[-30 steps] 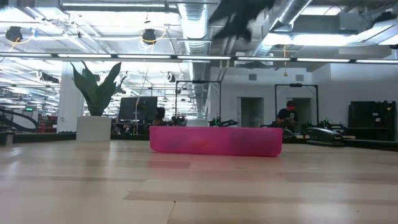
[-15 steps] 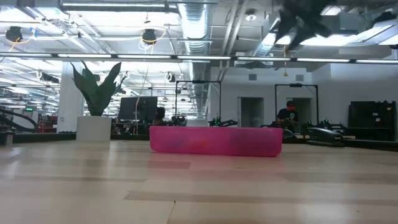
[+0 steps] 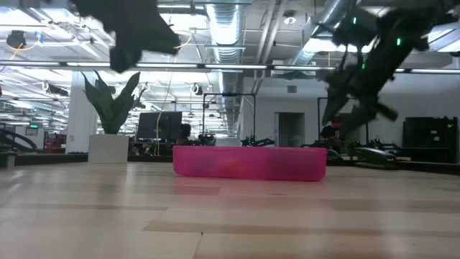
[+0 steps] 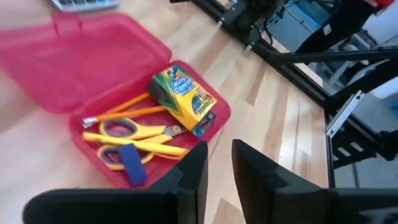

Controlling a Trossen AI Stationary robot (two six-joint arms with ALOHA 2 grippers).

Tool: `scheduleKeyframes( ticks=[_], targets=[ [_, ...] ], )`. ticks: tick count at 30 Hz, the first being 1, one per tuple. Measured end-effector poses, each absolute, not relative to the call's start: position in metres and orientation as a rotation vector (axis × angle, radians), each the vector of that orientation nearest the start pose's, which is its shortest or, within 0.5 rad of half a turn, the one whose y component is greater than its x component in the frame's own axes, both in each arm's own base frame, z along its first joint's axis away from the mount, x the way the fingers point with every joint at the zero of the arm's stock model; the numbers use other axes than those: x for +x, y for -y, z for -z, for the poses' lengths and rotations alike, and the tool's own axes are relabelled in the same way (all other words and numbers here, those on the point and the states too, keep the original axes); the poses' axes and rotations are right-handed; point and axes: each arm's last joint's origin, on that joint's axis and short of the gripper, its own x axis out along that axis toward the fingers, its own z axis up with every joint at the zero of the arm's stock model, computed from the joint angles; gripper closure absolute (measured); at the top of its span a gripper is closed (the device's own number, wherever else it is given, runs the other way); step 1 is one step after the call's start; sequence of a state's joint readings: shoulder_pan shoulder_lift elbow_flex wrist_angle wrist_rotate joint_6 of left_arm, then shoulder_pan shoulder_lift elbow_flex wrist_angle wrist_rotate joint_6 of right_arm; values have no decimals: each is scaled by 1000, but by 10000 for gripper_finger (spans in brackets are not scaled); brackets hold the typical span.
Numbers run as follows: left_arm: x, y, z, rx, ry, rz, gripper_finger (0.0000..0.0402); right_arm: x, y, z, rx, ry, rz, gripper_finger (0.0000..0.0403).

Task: Pack school essentials
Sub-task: Close the red supply box

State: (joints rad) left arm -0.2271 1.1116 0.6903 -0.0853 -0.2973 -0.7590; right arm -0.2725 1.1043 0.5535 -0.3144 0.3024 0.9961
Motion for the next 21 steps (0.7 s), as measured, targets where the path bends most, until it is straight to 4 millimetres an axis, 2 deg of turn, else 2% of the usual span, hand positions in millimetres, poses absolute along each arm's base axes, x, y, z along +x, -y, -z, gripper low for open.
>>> scheduleKeyframes(
  ticks=[5, 11, 15, 21],
  targets=[
    [244, 36, -212, -684, -528, -260, 363, 194, 78, -159, 955, -540, 879, 168],
    [250, 32, -180, -705, -641, -299, 396, 202, 97, -149, 966, -511, 812, 174],
    [257, 32, -164, -701, -692, -322, 399, 209, 105, -138, 1002, -503, 791, 176],
    [267, 34, -151, -708, -683, -311, 401, 218, 108, -119, 1032, -537, 756, 176]
  ],
)
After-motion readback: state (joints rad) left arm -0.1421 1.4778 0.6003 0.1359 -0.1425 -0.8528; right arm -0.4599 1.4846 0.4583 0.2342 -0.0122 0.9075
